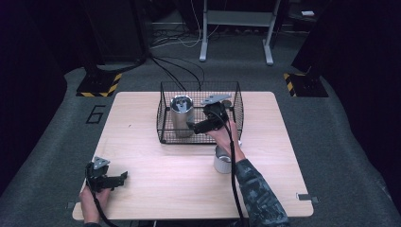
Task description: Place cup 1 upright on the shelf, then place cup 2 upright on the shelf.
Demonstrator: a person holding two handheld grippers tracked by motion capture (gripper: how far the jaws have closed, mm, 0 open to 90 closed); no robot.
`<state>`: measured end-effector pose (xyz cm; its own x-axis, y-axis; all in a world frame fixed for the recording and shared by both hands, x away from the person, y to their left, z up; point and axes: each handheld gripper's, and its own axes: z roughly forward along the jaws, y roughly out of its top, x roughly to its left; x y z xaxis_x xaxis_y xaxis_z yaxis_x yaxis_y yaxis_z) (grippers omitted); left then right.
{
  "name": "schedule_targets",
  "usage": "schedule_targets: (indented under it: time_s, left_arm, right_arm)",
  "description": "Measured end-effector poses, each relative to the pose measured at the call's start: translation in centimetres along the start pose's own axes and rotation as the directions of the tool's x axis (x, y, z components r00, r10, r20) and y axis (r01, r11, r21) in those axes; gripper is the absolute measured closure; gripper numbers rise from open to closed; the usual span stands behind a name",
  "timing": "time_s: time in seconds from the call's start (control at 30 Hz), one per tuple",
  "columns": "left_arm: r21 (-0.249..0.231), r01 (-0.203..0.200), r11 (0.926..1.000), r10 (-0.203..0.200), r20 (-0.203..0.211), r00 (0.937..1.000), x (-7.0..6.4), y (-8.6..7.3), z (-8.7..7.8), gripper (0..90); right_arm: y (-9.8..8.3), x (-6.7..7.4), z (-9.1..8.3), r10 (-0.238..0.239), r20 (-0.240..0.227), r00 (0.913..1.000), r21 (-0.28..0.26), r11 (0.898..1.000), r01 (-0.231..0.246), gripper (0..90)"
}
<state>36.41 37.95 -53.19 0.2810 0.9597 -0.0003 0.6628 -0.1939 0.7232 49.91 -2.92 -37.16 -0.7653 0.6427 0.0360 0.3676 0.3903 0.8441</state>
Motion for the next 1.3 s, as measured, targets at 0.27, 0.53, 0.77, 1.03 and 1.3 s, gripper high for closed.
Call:
schedule_targets:
  time_s: [0.27, 0.53, 0.77, 1.03, 1.3]
  left_arm:
    - [0.0, 0.0, 1.0, 0.0, 0.0, 1.0, 0.0, 0.0, 0.0, 1.4]
    - [-0.007, 0.001, 1.0, -0.001, -0.005, 1.0, 0.0, 0.0, 0.1, 1.4]
    - [-0.013, 0.005, 0.9999, -0.005, -0.006, 1.0, 0.0, 0.0, 0.1, 1.4]
    - [-0.012, 0.004, 0.9999, -0.004, -0.007, 1.0, 0.0, 0.0, 0.1, 1.4]
    - [-0.007, 0.002, 1.0, -0.002, -0.006, 1.0, 0.0, 0.0, 0.1, 1.4]
  right_arm:
    - [-2.2, 0.2, -3.2, -0.02, 0.009, 0.9998, 0.002, 1.0, 0.02, 0.0]
    - [-4.7, 0.1, -5.4, -0.018, 0.016, 0.9997, 0.021, 1.0, 0.017, 0.0]
    - [-7.4, 0.0, -6.6, 0.018, 0.023, 0.9996, 0.049, 0.999, -0.019, 0.0]
    - [-10.6, -0.1, -7.4, 0.058, 0.046, 0.9972, 0.085, 0.994, -0.062, 0.0]
    - [-12.2, 0.2, -7.2, 0.057, 0.063, 0.9964, 0.109, 0.992, -0.063, 0.0]
